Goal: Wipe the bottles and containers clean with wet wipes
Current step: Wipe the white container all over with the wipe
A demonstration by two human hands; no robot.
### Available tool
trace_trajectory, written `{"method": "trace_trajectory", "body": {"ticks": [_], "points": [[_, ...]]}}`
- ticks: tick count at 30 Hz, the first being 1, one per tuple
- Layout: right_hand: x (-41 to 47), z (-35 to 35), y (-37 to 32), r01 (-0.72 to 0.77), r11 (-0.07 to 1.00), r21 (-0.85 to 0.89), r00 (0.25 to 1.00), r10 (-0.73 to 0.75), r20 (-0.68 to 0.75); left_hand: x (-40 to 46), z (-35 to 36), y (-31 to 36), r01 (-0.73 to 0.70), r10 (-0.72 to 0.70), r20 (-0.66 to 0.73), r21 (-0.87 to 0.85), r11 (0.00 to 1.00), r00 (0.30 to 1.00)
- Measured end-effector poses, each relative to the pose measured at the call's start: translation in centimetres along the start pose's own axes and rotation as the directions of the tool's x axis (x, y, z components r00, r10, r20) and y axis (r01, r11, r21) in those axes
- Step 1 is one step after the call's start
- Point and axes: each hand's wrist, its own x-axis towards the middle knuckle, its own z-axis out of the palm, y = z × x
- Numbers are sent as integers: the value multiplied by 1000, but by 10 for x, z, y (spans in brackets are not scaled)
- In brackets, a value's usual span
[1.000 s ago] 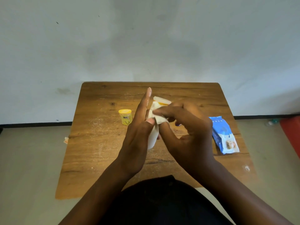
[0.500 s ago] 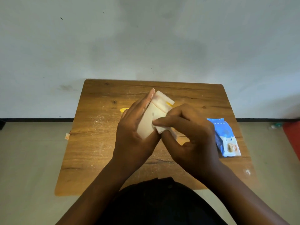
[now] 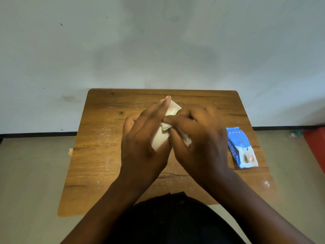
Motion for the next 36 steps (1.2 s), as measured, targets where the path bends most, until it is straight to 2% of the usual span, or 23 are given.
{"method": "trace_trajectory", "body": {"ticks": [5,7,11,12,16,19,29,32,36], "points": [[15,-2,5,-113,992,54,981,120,-150,-4,0,1,-14,14,28,22,1000,1000],[10,-2,1,-86,994,70,987,95,-127,-5,-1,-1,-20,20,16,21,1000,1000],[-11,2,-10,-27,996,79,999,26,21,-7,-3,-8,-36,36,-3,31,999,999],[-12,2,-9,-28,997,78,1000,27,14,-7,-4,-9,-33,33,6,43,999,999],[5,-2,5,-102,993,51,985,108,-138,-6,-5,-8,-16,12,34,122,992,999],[8,-2,6,-140,989,51,976,147,-163,-6,-6,-7,-28,26,20,130,991,999],[10,-6,1,-264,950,169,955,282,-92,-9,-6,-8,-32,31,17,100,994,999],[7,-5,-6,-230,960,160,966,245,-78,-8,-6,-6,-40,40,-11,67,997,999],[-14,0,-14,-191,970,149,982,190,18,-11,-5,-8,-56,57,-32,41,998,998]]}}
